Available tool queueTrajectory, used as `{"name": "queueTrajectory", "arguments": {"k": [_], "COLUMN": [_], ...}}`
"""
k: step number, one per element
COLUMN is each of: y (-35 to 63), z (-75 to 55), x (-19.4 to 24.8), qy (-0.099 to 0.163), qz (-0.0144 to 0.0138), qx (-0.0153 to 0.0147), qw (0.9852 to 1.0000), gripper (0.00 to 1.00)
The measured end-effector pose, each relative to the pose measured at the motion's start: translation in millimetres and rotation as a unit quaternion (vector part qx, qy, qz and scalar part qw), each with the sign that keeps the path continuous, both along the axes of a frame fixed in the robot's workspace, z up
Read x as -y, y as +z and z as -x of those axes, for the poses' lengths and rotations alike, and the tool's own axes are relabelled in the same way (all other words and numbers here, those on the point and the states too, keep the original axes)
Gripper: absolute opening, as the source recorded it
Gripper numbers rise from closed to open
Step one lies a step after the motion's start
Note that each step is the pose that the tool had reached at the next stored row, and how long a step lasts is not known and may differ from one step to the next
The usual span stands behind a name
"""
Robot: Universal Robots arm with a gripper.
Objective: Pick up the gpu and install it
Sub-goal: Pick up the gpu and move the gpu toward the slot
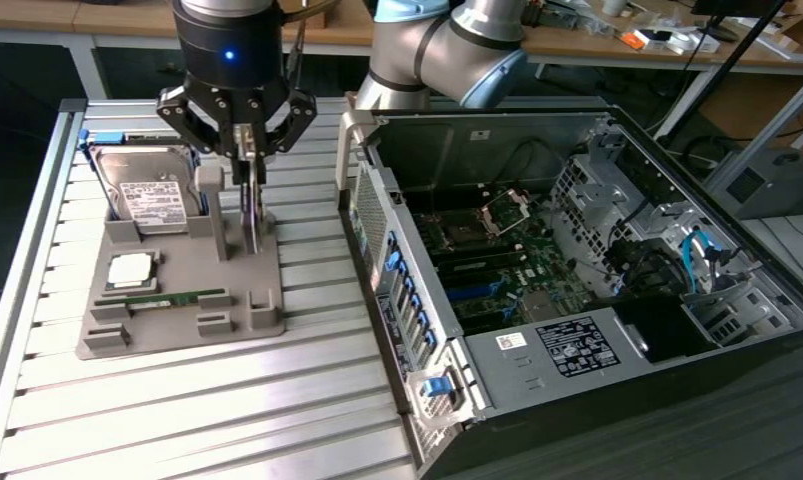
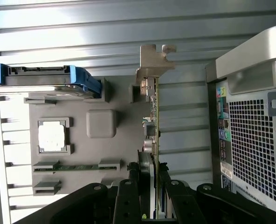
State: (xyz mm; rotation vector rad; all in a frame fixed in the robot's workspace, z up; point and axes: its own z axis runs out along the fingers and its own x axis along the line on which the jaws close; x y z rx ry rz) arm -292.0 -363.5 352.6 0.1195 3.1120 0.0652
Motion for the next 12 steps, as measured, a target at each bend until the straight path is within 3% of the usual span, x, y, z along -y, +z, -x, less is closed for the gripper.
{"name": "queueTrajectory", "arguments": {"k": [12], "y": [12.6], "z": [0.0], "x": [0.0], "qy": [0.000], "qz": [0.0000], "qx": [0.0000], "qw": [1.0000], "gripper": [0.27]}}
